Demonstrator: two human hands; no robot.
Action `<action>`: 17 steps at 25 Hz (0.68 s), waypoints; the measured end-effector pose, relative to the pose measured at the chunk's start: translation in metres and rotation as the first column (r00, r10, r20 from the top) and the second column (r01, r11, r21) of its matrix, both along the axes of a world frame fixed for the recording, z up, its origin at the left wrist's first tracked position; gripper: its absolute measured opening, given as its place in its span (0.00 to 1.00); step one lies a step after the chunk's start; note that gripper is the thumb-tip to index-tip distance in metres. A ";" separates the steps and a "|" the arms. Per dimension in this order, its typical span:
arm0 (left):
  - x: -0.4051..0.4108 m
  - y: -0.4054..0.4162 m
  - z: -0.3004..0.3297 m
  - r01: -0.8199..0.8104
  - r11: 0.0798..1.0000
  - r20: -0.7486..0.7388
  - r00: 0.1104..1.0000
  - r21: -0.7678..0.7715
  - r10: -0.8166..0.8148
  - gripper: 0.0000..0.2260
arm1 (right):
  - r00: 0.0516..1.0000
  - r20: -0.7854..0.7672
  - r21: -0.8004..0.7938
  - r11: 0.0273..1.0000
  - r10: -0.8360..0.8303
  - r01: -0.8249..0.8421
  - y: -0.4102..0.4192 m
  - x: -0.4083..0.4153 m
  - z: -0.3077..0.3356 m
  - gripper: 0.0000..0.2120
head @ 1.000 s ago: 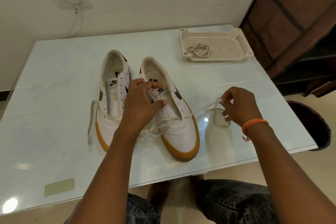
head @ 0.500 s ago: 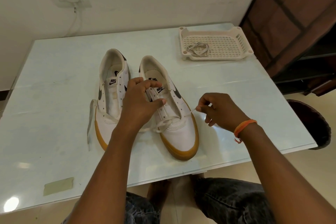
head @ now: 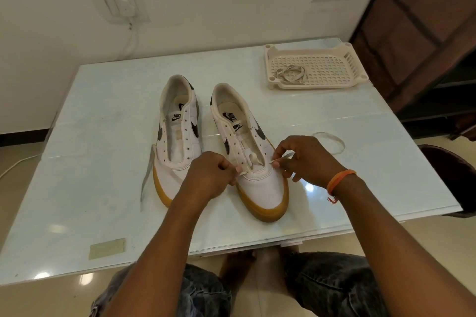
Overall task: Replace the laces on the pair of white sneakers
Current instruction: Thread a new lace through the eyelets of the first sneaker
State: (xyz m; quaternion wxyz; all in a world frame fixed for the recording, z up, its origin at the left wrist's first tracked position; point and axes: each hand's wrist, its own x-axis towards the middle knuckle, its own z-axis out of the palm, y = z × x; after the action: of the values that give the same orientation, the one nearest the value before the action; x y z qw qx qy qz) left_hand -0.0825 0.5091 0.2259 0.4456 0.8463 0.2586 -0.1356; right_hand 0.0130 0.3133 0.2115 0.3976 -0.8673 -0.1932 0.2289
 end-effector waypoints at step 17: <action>-0.018 0.049 0.039 0.076 0.989 -0.266 0.963 0.130 -0.039 0.11 | 0.972 -0.140 -0.039 0.982 -0.188 0.184 -0.023 0.015 0.009 0.04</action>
State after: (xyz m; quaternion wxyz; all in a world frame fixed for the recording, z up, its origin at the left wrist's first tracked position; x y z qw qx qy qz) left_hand -0.1000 0.5583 0.2649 0.3435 0.8568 0.2996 -0.2412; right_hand 0.0278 0.2904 0.2207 0.4190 -0.8679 -0.0791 0.2548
